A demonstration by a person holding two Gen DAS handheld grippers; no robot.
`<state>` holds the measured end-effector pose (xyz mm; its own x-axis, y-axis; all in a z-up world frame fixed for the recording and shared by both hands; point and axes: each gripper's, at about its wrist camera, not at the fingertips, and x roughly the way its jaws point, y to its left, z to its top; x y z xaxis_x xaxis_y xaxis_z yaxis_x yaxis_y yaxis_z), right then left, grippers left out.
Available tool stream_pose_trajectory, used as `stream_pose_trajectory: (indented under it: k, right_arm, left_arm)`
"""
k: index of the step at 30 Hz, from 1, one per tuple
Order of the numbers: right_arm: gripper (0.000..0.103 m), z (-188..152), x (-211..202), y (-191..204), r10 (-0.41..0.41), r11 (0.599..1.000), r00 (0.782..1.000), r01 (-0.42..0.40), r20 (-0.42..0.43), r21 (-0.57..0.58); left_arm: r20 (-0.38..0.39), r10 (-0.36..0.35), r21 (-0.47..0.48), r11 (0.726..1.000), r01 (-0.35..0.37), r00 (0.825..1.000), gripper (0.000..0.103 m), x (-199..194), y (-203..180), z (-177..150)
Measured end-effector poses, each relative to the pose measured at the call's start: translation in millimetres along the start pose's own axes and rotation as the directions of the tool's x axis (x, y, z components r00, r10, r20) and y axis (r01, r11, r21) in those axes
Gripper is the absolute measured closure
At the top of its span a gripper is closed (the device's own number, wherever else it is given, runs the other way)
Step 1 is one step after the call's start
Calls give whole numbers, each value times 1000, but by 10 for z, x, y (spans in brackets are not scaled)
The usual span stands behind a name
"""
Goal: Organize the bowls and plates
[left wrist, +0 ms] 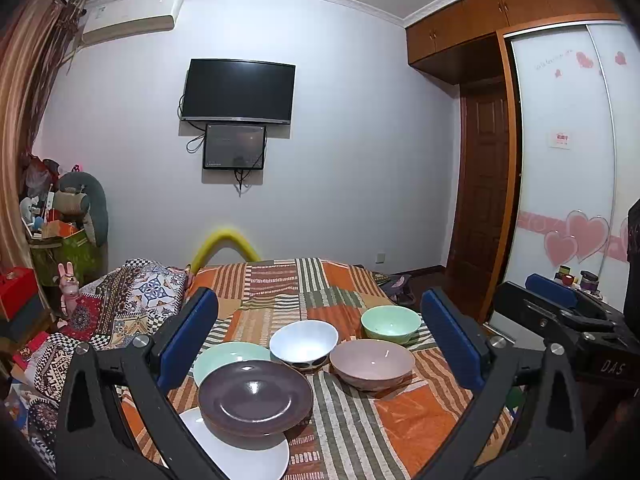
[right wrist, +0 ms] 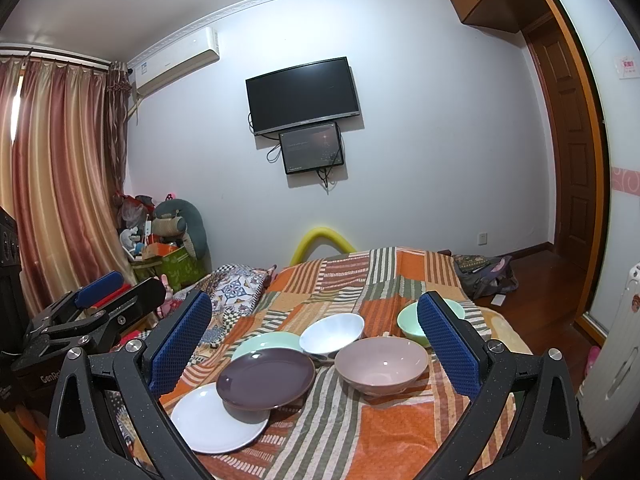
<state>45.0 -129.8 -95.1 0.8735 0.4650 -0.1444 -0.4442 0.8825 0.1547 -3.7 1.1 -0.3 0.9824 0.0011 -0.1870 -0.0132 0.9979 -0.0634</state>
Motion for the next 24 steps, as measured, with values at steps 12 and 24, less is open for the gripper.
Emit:
stream_pose_trajectory:
  k: [12,24]
  right_arm:
    - [0,1,5,-3,0,1000,1000,0,-1,0]
    - [0,0,5,4,-1,1000,1000,1,-2,0]
  left_arm:
    - [-1,1,-1,1000,-1,1000,0,-10,7,2]
    - [-5,-3,-3,1000,3,1000,0,16,9,0]
